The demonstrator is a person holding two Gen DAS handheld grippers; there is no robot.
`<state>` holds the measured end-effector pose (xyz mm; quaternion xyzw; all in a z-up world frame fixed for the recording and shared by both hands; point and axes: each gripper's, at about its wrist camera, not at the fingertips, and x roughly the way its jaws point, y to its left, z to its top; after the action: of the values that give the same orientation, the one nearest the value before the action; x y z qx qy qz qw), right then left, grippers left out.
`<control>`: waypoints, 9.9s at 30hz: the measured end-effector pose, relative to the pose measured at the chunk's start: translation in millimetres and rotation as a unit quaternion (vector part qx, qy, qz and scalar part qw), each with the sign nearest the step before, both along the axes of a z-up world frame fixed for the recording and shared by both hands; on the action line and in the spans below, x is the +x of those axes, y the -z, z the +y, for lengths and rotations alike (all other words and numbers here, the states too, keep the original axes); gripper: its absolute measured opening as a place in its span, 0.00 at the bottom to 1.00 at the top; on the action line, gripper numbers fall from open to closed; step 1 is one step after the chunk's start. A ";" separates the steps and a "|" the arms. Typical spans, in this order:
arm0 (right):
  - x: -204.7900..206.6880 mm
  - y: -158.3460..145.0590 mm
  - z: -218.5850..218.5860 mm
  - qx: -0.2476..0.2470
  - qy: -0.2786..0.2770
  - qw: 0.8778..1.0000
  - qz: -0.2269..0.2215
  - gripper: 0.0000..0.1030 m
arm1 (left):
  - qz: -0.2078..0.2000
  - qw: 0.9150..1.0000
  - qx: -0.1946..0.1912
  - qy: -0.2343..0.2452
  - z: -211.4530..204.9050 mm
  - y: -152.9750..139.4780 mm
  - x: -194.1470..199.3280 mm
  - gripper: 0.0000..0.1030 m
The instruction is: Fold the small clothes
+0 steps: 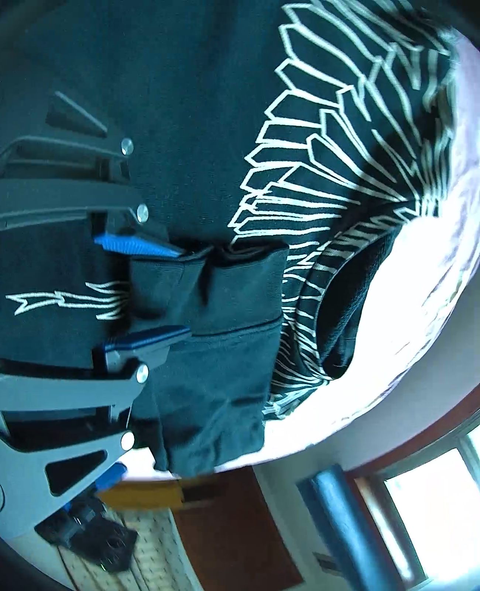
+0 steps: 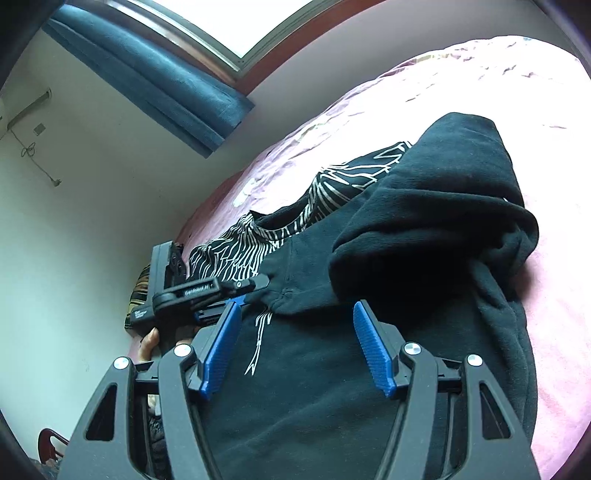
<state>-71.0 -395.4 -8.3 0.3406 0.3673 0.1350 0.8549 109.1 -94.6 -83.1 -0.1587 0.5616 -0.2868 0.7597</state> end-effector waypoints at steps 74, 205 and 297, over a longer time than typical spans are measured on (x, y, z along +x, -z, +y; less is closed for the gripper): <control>160.7 80.9 -147.8 0.052 0.019 0.996 0.063 0.15 | -0.091 0.985 0.109 -0.098 99.5 -9.7 -49.8 0.19; 36.6 4.2 34.0 0.005 -0.079 0.997 0.002 0.64 | -0.289 0.933 0.198 -0.081 -34.5 -127.4 -7.1 0.08; 71.6 17.4 -51.4 -0.046 0.007 0.998 0.039 0.48 | -0.210 0.951 0.191 -0.121 190.6 -89.9 -31.1 0.79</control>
<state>0.6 -446.8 -25.7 0.3084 0.4036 0.0986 0.8558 78.0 95.9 6.8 -0.0132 0.4101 -0.1071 0.9056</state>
